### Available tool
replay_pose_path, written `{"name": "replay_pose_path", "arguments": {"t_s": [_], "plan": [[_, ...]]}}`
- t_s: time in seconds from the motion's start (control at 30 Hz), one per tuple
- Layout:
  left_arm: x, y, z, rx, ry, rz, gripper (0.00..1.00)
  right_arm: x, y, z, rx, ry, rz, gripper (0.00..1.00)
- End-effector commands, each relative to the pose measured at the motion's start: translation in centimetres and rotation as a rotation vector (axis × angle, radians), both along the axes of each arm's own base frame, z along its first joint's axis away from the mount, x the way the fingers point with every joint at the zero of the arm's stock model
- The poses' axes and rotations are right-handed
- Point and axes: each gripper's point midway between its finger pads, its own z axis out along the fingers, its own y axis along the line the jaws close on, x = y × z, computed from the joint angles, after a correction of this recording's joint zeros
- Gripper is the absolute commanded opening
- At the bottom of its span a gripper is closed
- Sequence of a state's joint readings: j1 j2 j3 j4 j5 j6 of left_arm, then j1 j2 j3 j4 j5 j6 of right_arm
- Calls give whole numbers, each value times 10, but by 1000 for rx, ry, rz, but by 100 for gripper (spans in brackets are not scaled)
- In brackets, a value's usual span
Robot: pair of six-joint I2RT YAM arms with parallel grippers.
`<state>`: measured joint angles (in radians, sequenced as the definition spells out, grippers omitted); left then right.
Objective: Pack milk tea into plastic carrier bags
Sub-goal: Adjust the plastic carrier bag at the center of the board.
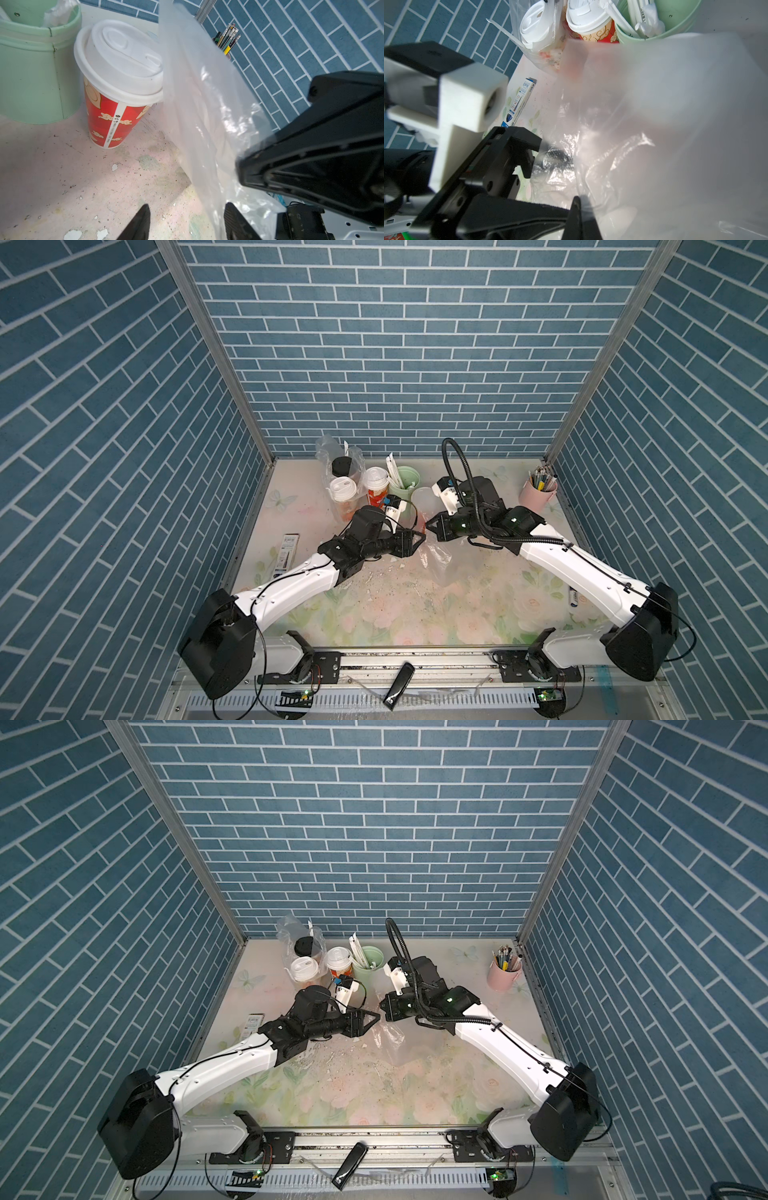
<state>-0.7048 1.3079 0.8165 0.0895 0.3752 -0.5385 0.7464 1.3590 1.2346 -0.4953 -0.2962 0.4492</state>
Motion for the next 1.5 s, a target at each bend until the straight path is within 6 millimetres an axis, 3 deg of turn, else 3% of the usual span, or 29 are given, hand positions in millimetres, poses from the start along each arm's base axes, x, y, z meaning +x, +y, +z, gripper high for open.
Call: {"name": "replay_pose_path", "arguments": {"t_s": [0.0, 0.2, 0.37, 0.67, 0.9, 1.23, 1.33, 1.43, 1.47], "plan": [[3, -4, 1, -5, -15, -3, 53, -6, -1, 21, 42, -28, 2, 0], [5, -2, -4, 4, -7, 13, 51, -11, -1, 30, 77, -46, 18, 0], [6, -1, 3, 0, -13, 26, 20, -12, -2, 29, 81, -36, 15, 0], [-11, 24, 20, 74, -35, 45, 0, -25, -19, 37, 98, -32, -25, 0], [-36, 46, 50, 112, -54, 21, 0, -41, -25, 30, 131, 41, -37, 0], [-66, 71, 90, 156, -68, -10, 0, -48, -13, -6, 148, 173, -13, 0], [-65, 68, 89, 157, -71, -21, 0, -44, -6, -20, 133, 199, -4, 0], [-58, 59, 71, 199, -20, -42, 0, -39, 2, -41, 93, 251, 10, 0], [-56, 55, 62, 218, 6, -52, 0, -38, 5, -49, 73, 272, 17, 7]]}}
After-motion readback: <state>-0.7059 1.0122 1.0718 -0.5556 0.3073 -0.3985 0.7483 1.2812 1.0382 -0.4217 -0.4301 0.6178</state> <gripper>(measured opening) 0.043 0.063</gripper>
